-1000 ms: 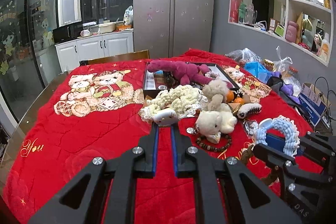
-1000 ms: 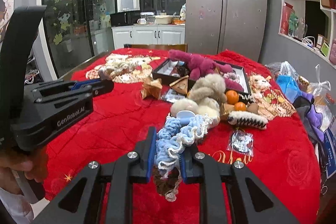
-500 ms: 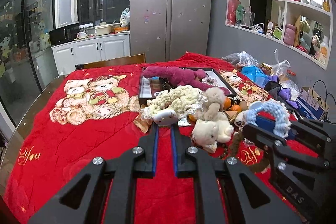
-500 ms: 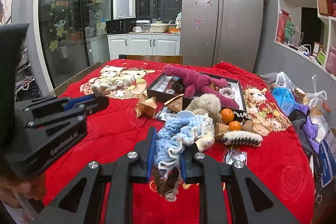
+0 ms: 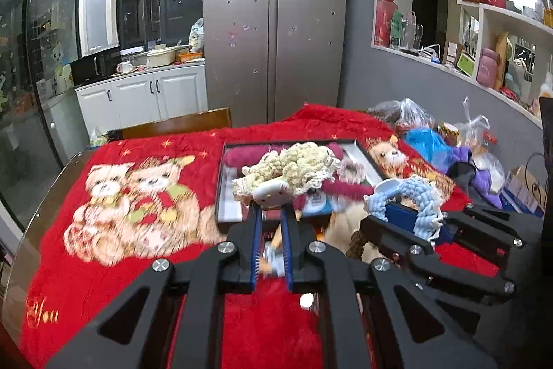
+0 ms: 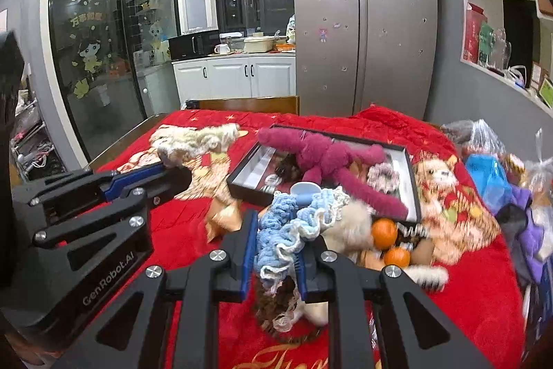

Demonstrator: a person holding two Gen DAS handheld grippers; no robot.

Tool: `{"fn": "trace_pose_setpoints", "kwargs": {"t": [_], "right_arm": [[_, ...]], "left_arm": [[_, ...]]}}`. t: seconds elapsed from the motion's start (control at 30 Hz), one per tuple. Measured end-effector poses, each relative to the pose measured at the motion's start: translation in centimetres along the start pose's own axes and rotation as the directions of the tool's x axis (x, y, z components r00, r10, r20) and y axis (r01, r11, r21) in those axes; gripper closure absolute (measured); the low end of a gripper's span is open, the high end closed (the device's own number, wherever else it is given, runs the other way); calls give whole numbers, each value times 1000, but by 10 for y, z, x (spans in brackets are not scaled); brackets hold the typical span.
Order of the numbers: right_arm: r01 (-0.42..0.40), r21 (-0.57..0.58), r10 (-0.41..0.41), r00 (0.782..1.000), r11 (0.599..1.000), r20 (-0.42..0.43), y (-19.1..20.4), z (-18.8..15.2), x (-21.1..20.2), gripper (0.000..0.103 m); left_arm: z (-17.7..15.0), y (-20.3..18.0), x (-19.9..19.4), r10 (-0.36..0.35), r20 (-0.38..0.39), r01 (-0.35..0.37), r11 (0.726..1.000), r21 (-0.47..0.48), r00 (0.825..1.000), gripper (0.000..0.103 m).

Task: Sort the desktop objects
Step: 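Lift the cream scrunchie with the left tool while the right tool carries the blue scrunchie and bead bracelet, then lower both tools over the picture box and open them to drop the scrunchies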

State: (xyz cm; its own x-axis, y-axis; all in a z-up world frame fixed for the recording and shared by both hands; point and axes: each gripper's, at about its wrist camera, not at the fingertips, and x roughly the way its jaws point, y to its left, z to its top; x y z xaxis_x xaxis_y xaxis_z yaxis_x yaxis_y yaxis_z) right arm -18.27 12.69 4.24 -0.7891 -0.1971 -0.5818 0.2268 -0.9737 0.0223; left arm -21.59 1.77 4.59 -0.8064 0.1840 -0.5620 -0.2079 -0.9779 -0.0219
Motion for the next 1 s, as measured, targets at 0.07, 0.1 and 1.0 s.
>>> {"fn": "trace_pose_setpoints", "kwargs": {"t": [0.07, 0.1, 1.0], "right_arm": [[9, -6, -9, 1000, 1000, -1, -6, 13, 9, 83], [13, -7, -13, 1000, 1000, 0, -9, 20, 12, 83], [79, 73, -75, 996, 994, -55, -119, 101, 139, 84]], "left_arm": [[13, 0, 10, 8, 6, -8, 1000, 5, 1000, 92], [22, -1, 19, 10, 6, -10, 1000, 9, 1000, 92], [46, 16, 183, -14, -150, 14, 1000, 4, 989, 92]]}}
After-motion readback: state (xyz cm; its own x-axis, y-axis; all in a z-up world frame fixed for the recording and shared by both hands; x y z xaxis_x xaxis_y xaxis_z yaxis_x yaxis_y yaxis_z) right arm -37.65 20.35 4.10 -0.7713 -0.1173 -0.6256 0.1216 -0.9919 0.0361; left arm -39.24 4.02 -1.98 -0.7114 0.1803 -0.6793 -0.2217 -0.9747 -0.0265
